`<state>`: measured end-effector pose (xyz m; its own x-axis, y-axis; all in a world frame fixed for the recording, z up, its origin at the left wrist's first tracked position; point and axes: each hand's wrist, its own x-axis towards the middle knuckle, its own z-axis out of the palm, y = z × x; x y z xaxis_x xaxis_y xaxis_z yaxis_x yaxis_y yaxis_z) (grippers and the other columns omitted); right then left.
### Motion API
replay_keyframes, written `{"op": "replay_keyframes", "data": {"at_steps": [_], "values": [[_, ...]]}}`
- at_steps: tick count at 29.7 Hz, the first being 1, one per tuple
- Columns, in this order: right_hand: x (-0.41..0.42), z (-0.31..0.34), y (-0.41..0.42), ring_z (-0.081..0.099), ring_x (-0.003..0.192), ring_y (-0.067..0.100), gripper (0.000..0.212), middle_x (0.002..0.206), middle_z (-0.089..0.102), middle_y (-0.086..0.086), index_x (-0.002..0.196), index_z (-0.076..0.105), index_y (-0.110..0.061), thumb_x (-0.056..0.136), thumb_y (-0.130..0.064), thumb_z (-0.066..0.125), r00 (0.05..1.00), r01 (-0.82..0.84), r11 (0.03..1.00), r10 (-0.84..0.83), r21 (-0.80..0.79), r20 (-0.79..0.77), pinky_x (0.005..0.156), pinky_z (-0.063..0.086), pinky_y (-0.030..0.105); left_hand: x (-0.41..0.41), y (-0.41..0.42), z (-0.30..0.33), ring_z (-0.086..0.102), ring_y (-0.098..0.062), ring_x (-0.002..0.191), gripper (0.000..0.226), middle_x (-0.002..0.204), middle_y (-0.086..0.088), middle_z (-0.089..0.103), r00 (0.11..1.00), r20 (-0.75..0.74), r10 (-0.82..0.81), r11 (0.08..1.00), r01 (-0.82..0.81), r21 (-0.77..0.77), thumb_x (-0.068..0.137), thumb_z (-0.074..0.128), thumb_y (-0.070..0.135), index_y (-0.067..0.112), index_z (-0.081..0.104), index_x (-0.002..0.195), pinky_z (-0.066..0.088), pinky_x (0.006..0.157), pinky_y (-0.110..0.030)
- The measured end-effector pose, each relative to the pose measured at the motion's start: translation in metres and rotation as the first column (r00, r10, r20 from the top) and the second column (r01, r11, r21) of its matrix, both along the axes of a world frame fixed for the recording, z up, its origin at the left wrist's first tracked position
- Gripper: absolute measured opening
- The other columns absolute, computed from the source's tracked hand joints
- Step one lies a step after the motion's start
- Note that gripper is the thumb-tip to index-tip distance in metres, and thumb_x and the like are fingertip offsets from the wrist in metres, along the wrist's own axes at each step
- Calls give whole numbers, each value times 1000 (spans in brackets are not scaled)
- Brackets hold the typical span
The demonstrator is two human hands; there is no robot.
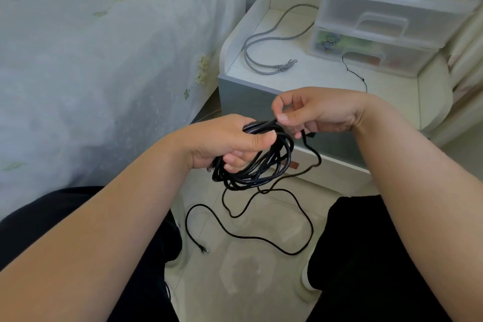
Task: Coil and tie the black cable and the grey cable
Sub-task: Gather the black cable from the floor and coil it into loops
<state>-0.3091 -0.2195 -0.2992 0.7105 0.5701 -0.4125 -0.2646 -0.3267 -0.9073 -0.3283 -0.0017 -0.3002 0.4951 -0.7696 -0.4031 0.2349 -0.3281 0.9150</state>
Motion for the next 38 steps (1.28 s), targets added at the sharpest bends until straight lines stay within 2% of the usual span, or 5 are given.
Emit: {"op": "replay_keyframes", "data": {"at_steps": [11,17,21,32,38], "values": [[-19,-13,30,61,79,18,68,97,67,22,107,63,-2,92,-58,27,883,338,921,-239,-192,405,63,44,10,-3,3,8,28,-3,23,50,31,9,32,957,-157,243,911,-281,-302,71,46,62,12,45,75,32,34,-17],[-26,-31,43,32,53,4,17,64,40,-10,84,46,-22,96,-15,36,853,421,885,-312,-199,419,53,29,19,4,-1,11,21,-3,23,58,31,10,25,837,-366,407,799,-520,-303,85,30,70,15,44,70,26,30,-18],[-28,-45,47,51,88,12,28,99,55,-9,124,46,-21,99,-24,34,832,377,841,-125,-387,540,76,41,27,10,-4,10,22,-4,24,59,30,9,26,692,-516,504,637,-702,-319,91,27,68,16,43,66,24,30,-18],[-46,-56,55,60,67,22,20,72,54,-2,118,39,-22,99,-26,37,920,239,663,79,-709,384,58,42,32,32,10,15,25,-6,28,54,37,9,29,265,-726,634,118,-962,-248,97,36,55,17,46,60,24,34,-15],[-66,-50,75,48,61,24,26,86,60,4,125,37,-16,98,-13,36,725,488,698,10,-524,689,52,37,35,39,17,15,29,-9,32,58,41,7,33,78,-677,732,-92,-973,-211,87,39,69,17,42,61,29,38,-15]]}}
